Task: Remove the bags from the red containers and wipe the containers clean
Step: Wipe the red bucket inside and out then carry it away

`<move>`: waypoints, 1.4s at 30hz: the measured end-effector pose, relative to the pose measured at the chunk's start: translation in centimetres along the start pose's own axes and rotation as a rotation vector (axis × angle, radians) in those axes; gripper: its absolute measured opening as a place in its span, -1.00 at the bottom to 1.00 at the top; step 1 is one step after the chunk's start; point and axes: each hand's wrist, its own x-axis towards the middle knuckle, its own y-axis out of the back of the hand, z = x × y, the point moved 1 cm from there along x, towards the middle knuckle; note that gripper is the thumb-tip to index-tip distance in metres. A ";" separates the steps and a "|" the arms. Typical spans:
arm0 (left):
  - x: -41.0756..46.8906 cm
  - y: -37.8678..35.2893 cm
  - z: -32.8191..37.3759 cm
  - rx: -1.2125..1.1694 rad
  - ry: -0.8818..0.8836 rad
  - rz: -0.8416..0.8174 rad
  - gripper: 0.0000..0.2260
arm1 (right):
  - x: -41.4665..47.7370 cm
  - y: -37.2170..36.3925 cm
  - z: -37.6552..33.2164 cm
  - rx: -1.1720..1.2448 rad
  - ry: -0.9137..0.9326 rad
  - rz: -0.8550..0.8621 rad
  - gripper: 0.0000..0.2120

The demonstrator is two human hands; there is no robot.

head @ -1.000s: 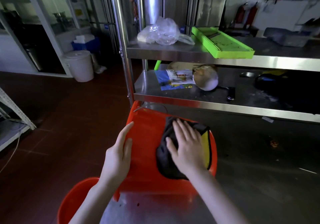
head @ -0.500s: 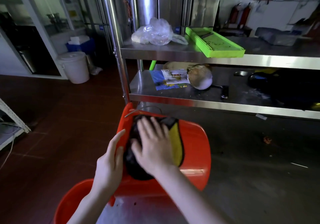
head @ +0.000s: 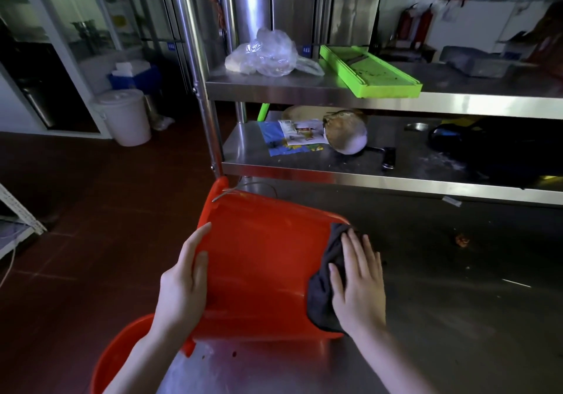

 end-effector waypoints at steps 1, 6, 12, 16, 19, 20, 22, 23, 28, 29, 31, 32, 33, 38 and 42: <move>-0.1 0.0 0.0 -0.010 0.002 0.000 -0.63 | -0.2 -0.1 -0.9 -0.030 0.022 -0.007 -0.39; -1.0 0.1 0.4 -0.020 -0.061 0.002 -0.61 | 2.2 -0.2 -8.0 -0.006 0.244 -0.056 -0.43; -3.6 0.9 -1.0 0.026 -0.032 -0.069 -0.54 | 6.9 -1.1 -15.2 0.021 0.263 -0.186 -0.39; -3.5 2.3 -0.4 0.040 0.065 -0.107 -0.53 | 3.2 -1.4 -15.0 0.015 0.425 -0.107 -0.42; -0.3 2.4 1.7 0.026 0.100 -0.070 -0.38 | 0.0 -2.4 -14.2 0.025 0.501 -0.058 -0.42; 1.2 2.1 2.5 0.074 0.100 -0.075 -0.34 | -0.7 -2.6 -14.1 0.037 0.513 -0.034 -0.43; 4.1 1.3 3.9 0.268 0.163 -0.140 -0.27 | -1.4 -2.7 -14.0 0.064 0.514 0.002 -0.43; 5.3 0.9 4.4 0.358 0.218 -0.164 -0.24 | -1.4 -2.5 -14.0 0.067 0.504 0.002 -0.43; 6.5 0.2 4.7 0.516 0.286 0.007 -0.33 | -1.6 -2.0 -13.0 0.053 0.488 -0.079 -0.41; 6.0 0.2 4.4 0.506 0.281 0.049 -0.36 | -2.0 -2.1 -12.7 0.051 0.497 -0.085 -0.40; 4.8 0.4 4.0 0.489 0.243 0.086 -0.41 | -2.9 -2.3 -12.5 0.044 0.499 -0.086 -0.38; 4.2 0.5 3.8 0.473 0.230 0.095 -0.43 | -3.1 -2.3 -12.6 0.048 0.493 -0.080 -0.39; 3.8 0.7 3.7 0.452 0.227 0.102 -0.46 | -2.9 -2.2 -12.9 0.054 0.484 -0.071 -0.40; 2.6 1.2 3.6 0.268 0.294 0.140 -0.66 | 3.8 -1.3 -14.8 0.028 0.334 -0.118 -0.41; 2.1 1.3 3.2 0.134 0.333 0.150 -0.77 | 9.2 -1.4 -15.3 0.019 0.279 -0.354 -0.42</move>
